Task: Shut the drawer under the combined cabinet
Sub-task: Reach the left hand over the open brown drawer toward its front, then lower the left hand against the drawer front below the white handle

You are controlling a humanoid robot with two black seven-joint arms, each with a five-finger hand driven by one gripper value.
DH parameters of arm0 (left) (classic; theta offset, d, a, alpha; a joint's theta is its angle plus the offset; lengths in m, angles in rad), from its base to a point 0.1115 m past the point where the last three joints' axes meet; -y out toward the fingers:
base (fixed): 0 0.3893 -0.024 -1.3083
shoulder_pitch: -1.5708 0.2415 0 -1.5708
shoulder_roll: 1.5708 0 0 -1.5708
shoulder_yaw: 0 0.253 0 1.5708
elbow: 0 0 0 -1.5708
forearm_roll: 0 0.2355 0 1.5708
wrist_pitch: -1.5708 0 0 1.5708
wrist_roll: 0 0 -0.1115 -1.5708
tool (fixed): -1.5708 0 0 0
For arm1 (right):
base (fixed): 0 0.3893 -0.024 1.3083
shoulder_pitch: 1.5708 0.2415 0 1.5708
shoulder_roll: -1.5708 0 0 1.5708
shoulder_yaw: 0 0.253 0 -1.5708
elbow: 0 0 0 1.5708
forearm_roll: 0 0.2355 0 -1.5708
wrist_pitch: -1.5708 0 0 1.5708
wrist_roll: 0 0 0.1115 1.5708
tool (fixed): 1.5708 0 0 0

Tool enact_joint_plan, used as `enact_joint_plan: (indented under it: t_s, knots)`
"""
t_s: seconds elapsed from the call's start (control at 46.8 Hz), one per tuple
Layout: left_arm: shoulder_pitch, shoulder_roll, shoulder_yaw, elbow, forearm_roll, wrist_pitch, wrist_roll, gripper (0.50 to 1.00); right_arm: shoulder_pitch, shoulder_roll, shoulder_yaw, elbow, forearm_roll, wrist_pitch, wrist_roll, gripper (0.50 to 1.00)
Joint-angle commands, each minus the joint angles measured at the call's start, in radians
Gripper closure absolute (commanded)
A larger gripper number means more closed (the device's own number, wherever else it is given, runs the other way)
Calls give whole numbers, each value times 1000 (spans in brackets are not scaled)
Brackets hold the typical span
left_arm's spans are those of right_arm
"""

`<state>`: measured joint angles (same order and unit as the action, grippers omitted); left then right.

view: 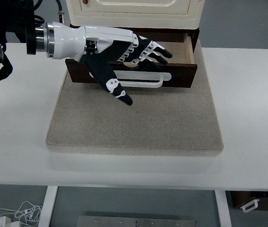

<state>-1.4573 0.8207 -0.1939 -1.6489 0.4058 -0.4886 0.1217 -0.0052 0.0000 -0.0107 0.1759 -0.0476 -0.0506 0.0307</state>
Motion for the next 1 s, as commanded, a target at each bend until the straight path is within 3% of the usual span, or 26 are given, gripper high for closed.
enact_joint_plan:
  t_s: [0.0, 0.235, 0.384, 0.534, 0.747, 0.982]
  knots:
    - [0, -3, 10, -12, 13, -22, 45, 500, -1, 0, 0, -1, 0, 0, 0, 548]
    - [-2, -69, 62, 0, 59, -16, 147, 500, 1, 0, 0, 0, 0, 0, 0, 548]
    - [-2, -120, 74, 55, 61, -18, 174, 500, 1, 0, 0, -1, 0, 0, 0, 548]
    - [2, -150, 76, 74, 82, -22, 266, 500, -1, 0, 0, 0, 0, 0, 0, 548]
    - [8, -215, 76, 104, 87, -24, 348, 500, -1, 0, 0, -1, 0, 0, 0, 548]
    - [11, -249, 76, 166, 87, -30, 369, 500, -1, 0, 0, 0, 0, 0, 0, 548]
